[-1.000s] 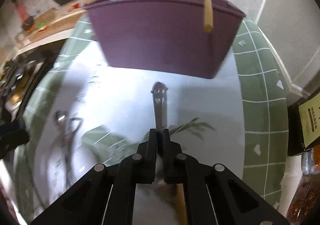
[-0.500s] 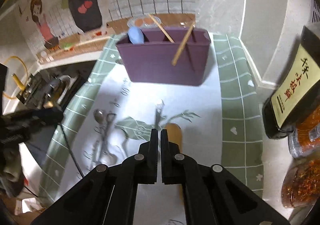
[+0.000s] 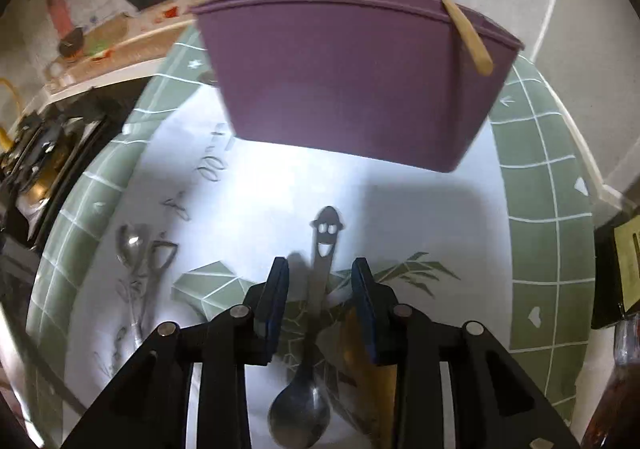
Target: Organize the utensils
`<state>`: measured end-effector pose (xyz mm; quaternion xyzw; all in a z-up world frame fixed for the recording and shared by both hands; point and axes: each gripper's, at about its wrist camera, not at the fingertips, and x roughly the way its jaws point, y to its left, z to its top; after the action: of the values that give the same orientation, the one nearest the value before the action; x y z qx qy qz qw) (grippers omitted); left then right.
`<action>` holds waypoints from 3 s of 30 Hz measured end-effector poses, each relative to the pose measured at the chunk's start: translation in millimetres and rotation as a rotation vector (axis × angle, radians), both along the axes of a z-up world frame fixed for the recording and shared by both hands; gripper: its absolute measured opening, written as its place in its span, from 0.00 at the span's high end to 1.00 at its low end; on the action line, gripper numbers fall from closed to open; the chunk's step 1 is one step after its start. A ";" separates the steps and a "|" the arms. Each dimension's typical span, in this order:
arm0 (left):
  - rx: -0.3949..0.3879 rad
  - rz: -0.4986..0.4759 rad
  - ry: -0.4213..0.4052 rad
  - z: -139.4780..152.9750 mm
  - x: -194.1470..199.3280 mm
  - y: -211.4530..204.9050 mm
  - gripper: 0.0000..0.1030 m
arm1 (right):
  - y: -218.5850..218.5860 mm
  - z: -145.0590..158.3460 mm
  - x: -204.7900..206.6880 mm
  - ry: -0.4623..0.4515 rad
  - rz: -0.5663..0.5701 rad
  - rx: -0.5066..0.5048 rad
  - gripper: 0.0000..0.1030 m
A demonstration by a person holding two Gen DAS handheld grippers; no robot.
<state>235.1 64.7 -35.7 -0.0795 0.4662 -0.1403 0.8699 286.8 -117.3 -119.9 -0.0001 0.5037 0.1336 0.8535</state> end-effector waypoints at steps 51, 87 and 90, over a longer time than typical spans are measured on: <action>-0.004 0.020 0.144 -33.9 4.9 10.8 0.65 | -32.8 77.9 -93.2 -0.217 -0.046 -0.069 0.77; 0.026 -0.032 0.189 -52.0 41.9 -15.1 0.53 | -43.7 -4.1 25.1 -0.013 -0.195 -0.051 0.95; -0.010 -0.122 0.167 -50.2 64.0 -37.7 0.53 | -42.4 -0.7 1.9 0.008 -0.156 -0.056 0.96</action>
<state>299.1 26.9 -85.9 -0.0666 0.5403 -0.1885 0.8174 288.8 -159.6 -120.6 0.0157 0.5090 0.0524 0.8590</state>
